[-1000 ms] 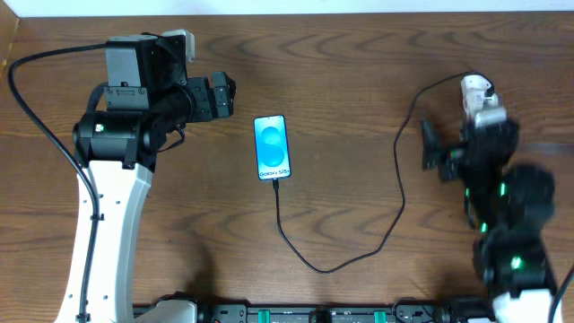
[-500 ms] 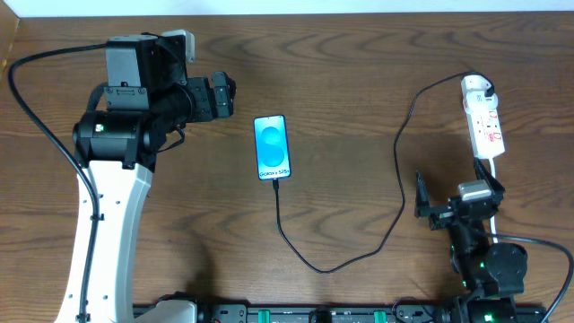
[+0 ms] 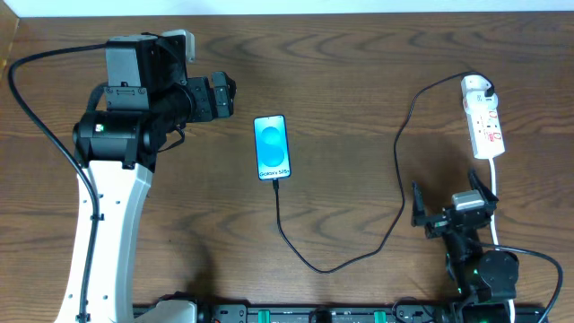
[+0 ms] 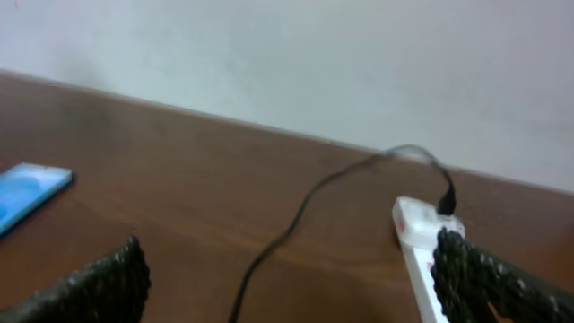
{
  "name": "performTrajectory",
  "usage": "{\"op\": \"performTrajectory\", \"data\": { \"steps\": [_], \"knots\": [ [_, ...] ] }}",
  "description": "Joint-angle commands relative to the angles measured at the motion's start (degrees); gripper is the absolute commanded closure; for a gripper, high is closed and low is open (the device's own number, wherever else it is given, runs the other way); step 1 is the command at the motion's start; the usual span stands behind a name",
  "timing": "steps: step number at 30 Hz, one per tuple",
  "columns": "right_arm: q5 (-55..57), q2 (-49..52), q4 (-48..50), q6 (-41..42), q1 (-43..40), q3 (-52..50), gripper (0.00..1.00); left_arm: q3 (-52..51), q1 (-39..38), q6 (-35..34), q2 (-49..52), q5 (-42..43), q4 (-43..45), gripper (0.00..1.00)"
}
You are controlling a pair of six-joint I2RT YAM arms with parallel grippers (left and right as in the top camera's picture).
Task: Plug charger to phone and switch on socket
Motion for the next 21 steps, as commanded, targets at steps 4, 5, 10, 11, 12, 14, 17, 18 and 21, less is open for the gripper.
{"op": "performTrajectory", "data": {
  "steps": [4, 5, 10, 11, 12, 14, 17, 18, 21],
  "knots": [
    [-0.50, -1.81, -2.58, 0.55, 0.02, -0.20, 0.01, 0.15, 0.22, -0.07, -0.15, -0.72, -0.11, 0.03],
    [-0.52, -1.81, -2.58, 0.92, 0.02, -0.20, 0.01, 0.15, 0.22, -0.07, -0.15, -0.72, -0.11, 0.03],
    [-0.59, -1.77, -2.56, 0.85, 0.02, -0.20, 0.01, 0.15, 0.22, -0.07, -0.15, -0.72, -0.11, 0.03],
    [-0.59, -1.77, -2.56, 0.87, 0.02, -0.20, 0.01, 0.15, 0.22, -0.07, -0.15, -0.72, -0.11, 0.03],
    [-0.59, -1.77, -2.56, 0.85, 0.02, -0.20, 0.01, 0.15, 0.22, -0.07, -0.13, -0.72, -0.11, 0.03],
    [-0.59, -1.77, -2.56, 0.87, 0.02, -0.20, 0.01, 0.15, 0.22, -0.07, -0.13, -0.72, -0.11, 0.03],
    [-0.59, -1.77, -2.56, 0.87, 0.02, -0.20, 0.01, 0.15, 0.22, -0.07, -0.13, -0.72, -0.11, 0.03],
    [-0.59, -1.77, -2.56, 0.87, 0.02, -0.20, 0.01, 0.15, 0.22, -0.07, -0.13, -0.72, -0.11, 0.03],
    [-0.59, -1.77, -2.56, 0.87, 0.02, -0.20, 0.01, 0.15, 0.22, -0.07, -0.13, -0.72, -0.11, 0.03]
  ]
}}
